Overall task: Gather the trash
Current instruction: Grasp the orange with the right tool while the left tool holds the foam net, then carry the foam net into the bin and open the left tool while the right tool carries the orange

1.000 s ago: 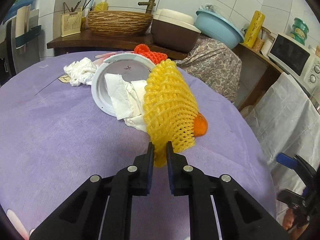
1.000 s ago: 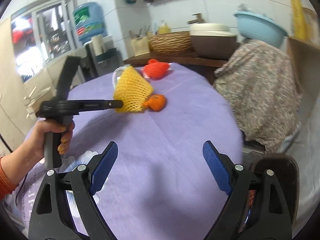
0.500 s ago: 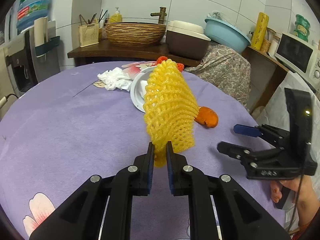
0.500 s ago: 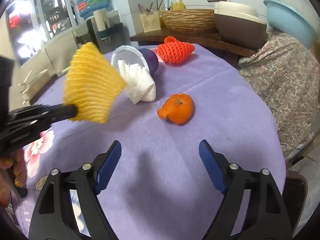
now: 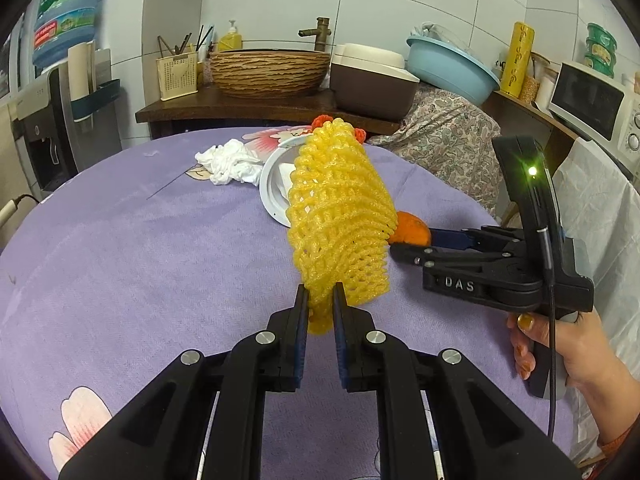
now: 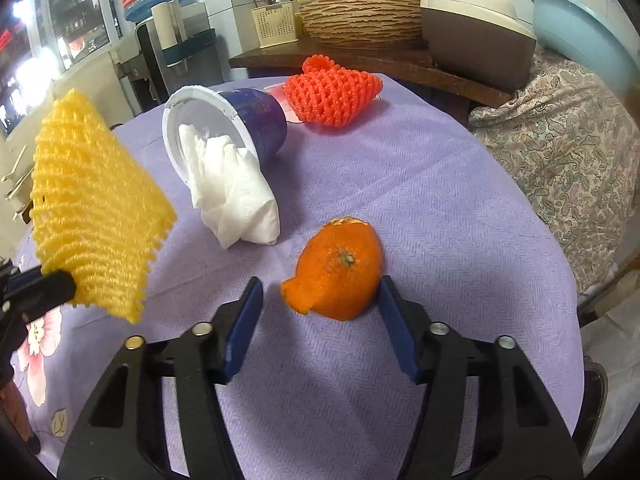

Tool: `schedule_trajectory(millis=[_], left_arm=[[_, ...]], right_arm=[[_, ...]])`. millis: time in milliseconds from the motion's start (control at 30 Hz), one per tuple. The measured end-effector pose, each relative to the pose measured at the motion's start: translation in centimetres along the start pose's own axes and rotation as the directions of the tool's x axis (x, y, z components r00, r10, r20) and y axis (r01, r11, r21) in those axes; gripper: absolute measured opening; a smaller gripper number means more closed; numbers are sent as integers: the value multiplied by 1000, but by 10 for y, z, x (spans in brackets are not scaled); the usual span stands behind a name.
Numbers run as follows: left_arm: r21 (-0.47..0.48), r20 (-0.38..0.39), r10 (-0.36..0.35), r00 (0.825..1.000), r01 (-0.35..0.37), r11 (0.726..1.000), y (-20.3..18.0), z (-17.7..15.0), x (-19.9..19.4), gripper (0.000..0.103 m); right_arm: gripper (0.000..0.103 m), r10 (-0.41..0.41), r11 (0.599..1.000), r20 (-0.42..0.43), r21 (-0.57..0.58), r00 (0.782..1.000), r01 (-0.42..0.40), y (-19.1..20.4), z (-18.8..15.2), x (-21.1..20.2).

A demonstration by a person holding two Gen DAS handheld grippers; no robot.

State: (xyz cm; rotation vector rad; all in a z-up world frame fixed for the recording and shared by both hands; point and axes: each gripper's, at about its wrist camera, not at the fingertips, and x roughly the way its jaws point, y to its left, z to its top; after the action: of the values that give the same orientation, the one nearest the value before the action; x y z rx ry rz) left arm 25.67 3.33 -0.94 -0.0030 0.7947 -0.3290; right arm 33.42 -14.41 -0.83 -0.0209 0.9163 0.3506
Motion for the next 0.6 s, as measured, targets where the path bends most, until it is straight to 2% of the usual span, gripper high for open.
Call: schedule_trajectory(millis=[33, 167, 367, 600], left_arm=[[0, -2, -1, 1000, 1, 1000, 0, -1, 0, 13], [9, -3, 2, 1000, -2, 1000, -4, -6, -2, 13], [21, -5, -10, 1000, 10, 1000, -15, -9, -6, 13], [67, -2, -62, 998, 62, 996, -48, -17, -18, 13]], right_arm=[[39, -3, 1000, 3, -3, 1000, 3, 0, 0, 0], [28, 21, 1000, 17, 21, 1000, -21, -6, -3, -5], [26, 63, 995, 71, 67, 995, -68, -19, -17, -31], [26, 92, 991, 150, 81, 984, -105, -36, -56, -84]])
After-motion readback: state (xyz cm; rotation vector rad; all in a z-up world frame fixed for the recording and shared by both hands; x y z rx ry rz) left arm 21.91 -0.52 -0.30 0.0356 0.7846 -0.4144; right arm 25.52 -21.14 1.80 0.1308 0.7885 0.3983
